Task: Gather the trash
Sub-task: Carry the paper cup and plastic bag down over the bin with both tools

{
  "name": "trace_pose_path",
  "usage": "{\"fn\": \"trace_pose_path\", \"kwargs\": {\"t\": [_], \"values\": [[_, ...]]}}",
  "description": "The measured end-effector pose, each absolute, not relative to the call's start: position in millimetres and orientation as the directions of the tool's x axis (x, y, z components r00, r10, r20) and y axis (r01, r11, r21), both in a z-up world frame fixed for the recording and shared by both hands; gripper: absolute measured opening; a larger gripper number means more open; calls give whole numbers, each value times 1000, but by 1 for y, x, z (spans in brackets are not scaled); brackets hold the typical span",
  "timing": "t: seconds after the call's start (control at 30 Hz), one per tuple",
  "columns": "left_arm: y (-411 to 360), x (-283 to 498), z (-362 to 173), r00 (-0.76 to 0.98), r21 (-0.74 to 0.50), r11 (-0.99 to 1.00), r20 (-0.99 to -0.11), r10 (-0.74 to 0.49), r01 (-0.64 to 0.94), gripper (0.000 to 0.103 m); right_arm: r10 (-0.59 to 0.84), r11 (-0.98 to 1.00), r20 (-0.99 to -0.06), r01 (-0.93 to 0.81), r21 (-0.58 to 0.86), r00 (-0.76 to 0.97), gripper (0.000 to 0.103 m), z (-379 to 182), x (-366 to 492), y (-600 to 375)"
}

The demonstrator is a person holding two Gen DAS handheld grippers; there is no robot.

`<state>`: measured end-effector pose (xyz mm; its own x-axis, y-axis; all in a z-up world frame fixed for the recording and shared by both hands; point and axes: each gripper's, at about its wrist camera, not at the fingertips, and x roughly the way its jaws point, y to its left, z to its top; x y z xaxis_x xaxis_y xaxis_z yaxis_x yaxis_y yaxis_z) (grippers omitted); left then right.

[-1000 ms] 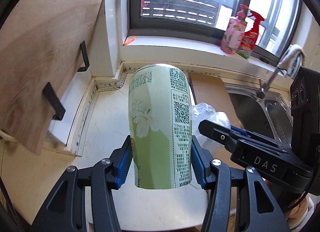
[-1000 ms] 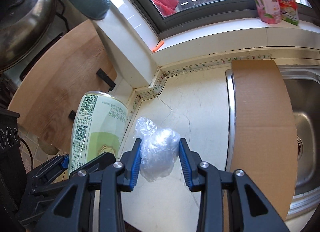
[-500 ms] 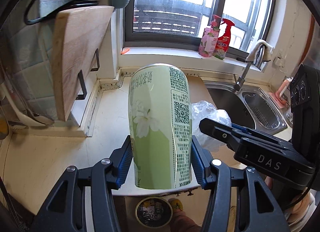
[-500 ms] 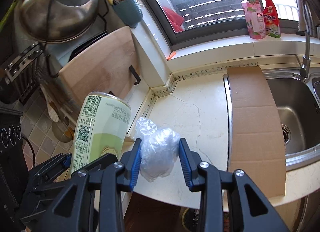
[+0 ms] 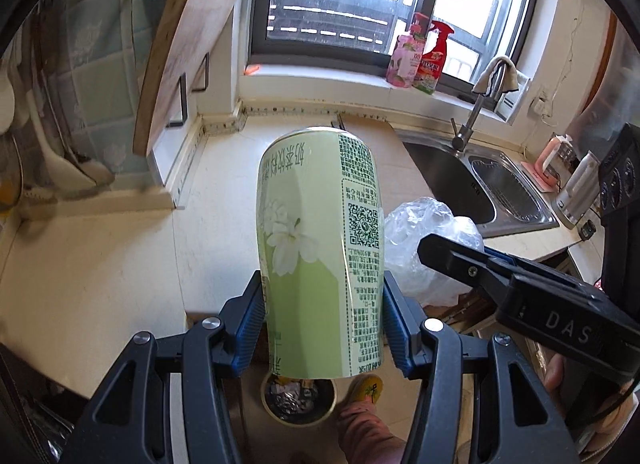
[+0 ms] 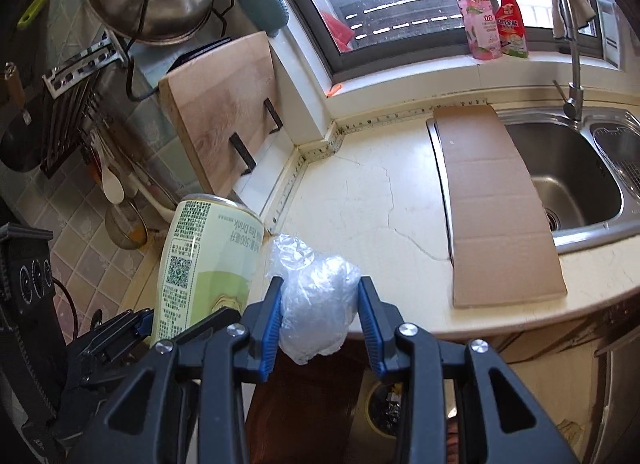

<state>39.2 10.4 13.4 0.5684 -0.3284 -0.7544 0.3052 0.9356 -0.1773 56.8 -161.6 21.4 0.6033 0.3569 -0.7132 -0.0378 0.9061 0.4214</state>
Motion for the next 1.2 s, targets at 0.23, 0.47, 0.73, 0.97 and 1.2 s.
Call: {"fn": "trace_pose_path", "kwargs": {"t": [0.23,0.47,0.73,0.97,1.2], "values": [[8,28,-26,517,-165,940,-800,-304,298,52,317,926,-769,-6,377,556,36,-1,34,-154],[7,25,-79,438,-169,949,-856,-275,267,52,300,933,-832,37,358,467,36,-46,28,-155],[4,22,-166,307,-180,960,-921,-241,212,52,298,938,-900,77,337,317,36,-128,27,-155],[2,17,-267,189,-200,970,-956,-223,135,53,293,942,-936,110,318,194,36,-231,27,-156],[-6,17,-348,149,-197,977,-967,-208,87,53,293,942,-950,136,306,105,36,-317,26,-161]]}}
